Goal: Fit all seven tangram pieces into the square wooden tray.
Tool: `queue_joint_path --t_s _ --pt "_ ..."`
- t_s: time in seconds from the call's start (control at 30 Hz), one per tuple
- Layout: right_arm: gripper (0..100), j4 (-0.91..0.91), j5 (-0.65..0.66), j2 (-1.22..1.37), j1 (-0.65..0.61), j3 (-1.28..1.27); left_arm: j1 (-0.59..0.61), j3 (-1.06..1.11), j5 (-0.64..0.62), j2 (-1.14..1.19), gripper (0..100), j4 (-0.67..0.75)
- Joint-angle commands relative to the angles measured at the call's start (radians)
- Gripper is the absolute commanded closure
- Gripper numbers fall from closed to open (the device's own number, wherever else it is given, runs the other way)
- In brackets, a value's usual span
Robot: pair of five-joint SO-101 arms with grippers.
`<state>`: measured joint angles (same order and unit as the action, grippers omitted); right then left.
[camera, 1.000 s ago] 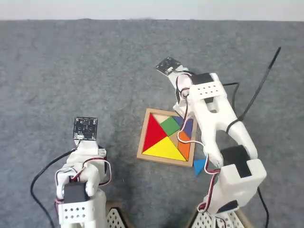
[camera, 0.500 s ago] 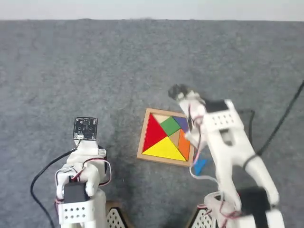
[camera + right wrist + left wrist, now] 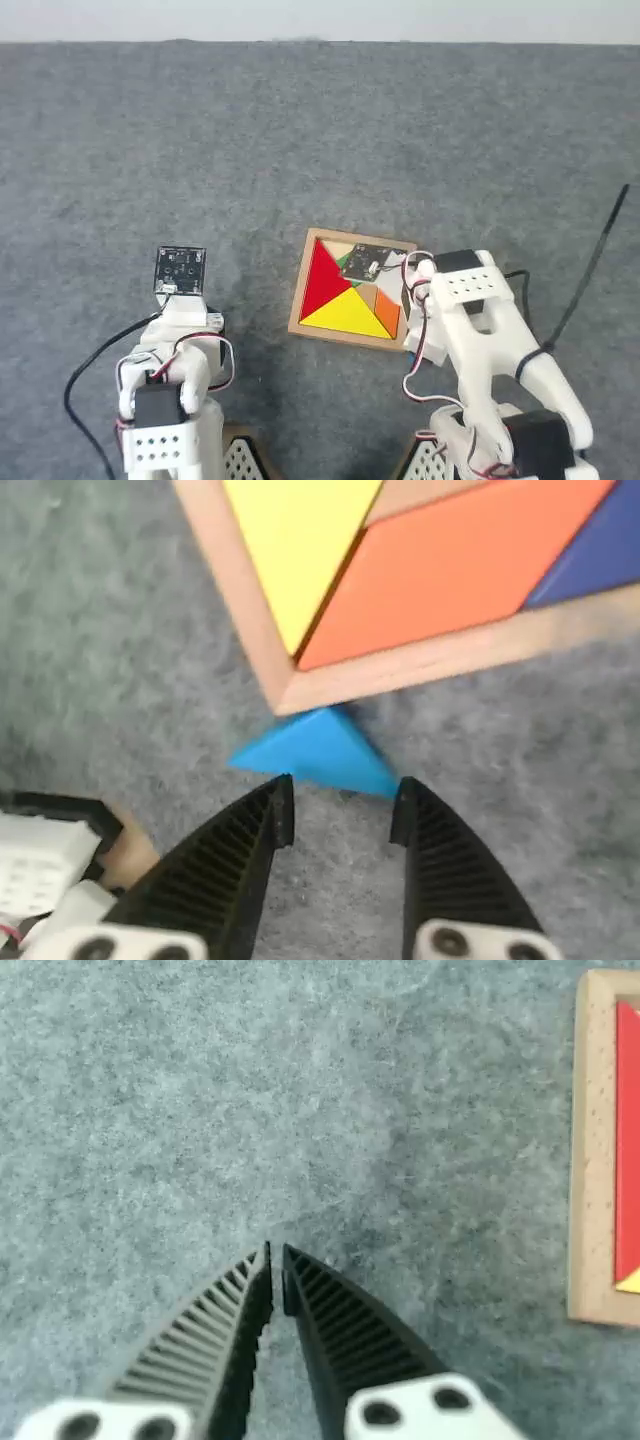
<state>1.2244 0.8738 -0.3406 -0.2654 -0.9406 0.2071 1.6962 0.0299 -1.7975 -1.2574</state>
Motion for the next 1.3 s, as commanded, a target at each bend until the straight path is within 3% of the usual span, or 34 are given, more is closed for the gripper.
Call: queue_joint_path --t_s 0.0,0.27,0.5,0.73,0.87,1.03,1.27 --pt "80.9 -0.068 0.012 0.03 -0.021 -0.029 0.005 -0.013 -0.017 -0.018 98 -0.003" --pt "80.8 -0.119 -0.075 0.162 -0.062 -0.034 0.005 -0.013 -0.017 -0.018 98 -0.003" --pt "80.4 -0.099 -0.017 0.17 -0.071 -0.038 0.005 -0.013 -0.017 -0.018 98 -0.003" --pt "65.6 -0.097 -0.021 0.171 -0.071 -0.048 0.005 -0.013 -0.017 -0.018 98 -0.003" --pt "64.5 -0.062 -0.026 0.18 -0.079 -0.055 0.005 -0.013 -0.017 -0.018 98 -0.003" --pt "64.5 -0.085 -0.229 0.173 -0.11 -0.104 0.005 -0.013 -0.017 -0.018 98 -0.003" --pt "64.5 -0.09 -0.264 0.171 -0.084 -0.087 0.005 -0.013 -0.017 -0.018 98 -0.003"
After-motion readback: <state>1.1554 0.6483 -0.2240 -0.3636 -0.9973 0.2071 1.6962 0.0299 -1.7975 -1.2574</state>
